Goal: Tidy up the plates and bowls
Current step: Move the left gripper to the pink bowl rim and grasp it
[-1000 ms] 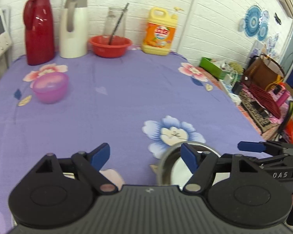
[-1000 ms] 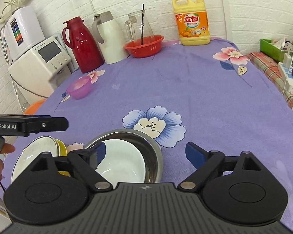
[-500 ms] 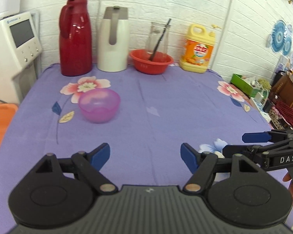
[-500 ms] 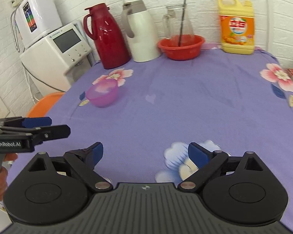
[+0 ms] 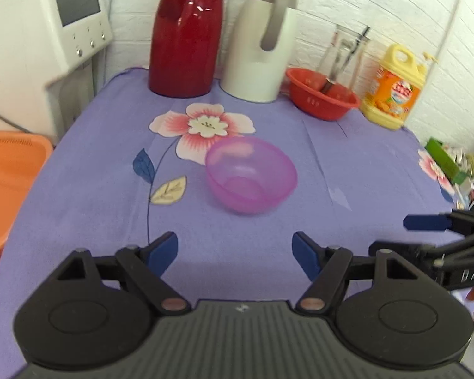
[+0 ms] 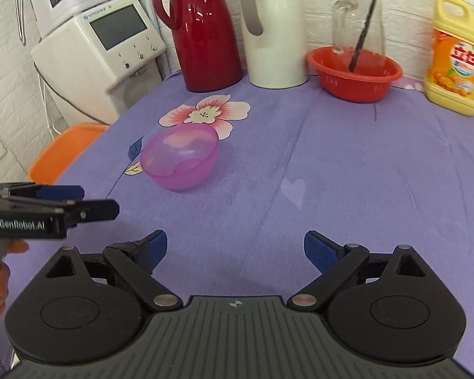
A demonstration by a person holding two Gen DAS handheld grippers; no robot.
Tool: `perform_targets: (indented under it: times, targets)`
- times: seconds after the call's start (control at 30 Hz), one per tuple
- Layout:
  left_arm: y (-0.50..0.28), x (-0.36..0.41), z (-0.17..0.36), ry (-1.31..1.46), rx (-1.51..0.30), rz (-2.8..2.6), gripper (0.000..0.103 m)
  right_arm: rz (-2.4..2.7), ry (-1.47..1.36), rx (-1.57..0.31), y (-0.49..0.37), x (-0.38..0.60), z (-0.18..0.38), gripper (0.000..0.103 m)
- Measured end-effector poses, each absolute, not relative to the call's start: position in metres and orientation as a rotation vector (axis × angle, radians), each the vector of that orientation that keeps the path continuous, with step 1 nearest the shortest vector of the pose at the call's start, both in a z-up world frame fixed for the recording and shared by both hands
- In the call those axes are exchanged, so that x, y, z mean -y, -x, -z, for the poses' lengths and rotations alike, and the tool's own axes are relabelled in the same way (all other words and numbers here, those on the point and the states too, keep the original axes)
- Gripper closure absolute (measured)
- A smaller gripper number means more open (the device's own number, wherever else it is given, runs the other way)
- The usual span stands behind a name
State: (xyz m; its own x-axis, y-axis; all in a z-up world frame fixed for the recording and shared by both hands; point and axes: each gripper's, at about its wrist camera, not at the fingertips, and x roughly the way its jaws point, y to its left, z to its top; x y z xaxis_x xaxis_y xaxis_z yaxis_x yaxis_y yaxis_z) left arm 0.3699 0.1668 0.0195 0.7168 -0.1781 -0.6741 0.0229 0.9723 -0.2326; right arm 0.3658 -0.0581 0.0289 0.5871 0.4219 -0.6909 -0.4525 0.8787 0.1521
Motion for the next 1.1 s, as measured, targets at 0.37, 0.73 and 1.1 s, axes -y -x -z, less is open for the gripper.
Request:
perform_targets:
  times: [0.37, 0.73, 1.1]
  targets:
    - [-0.464, -0.186, 0.001, 0.300, -0.839, 0.107, 0.033, -0.523, 0.033, -0.803, -0.447, 0.005, -0.014, 0.000]
    - [-0.479, -0.179, 0.022, 0.308, -0.848, 0.131, 0.064, -0.557, 0.109, -0.837, -0.461, -0.031, 0.010, 0.009]
    - [-0.444, -0.157, -0.012, 0.370, -0.825, 0.191, 0.071, -0.556, 0.127, -0.820, -0.424, -0.020, -0.023, 0.025]
